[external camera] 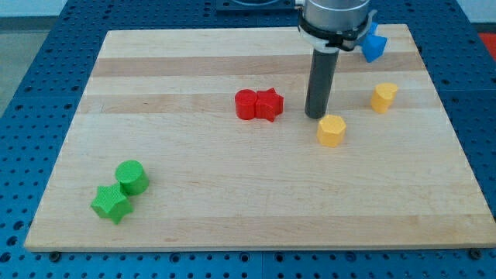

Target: Push the yellow blocks to the center right

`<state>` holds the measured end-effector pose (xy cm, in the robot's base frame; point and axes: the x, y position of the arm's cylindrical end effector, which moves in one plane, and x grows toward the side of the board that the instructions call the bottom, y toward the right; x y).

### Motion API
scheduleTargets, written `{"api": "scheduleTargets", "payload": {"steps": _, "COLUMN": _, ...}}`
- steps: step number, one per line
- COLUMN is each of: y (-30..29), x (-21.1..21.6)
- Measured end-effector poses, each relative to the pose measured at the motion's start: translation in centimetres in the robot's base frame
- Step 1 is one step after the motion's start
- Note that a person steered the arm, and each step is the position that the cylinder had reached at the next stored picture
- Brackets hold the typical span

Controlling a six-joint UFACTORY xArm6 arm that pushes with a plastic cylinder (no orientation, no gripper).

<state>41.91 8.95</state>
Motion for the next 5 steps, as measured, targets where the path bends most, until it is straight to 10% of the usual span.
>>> {"api": "scheduleTargets", "payload": {"steps": 5, "y": -1.1, "x": 6.5}}
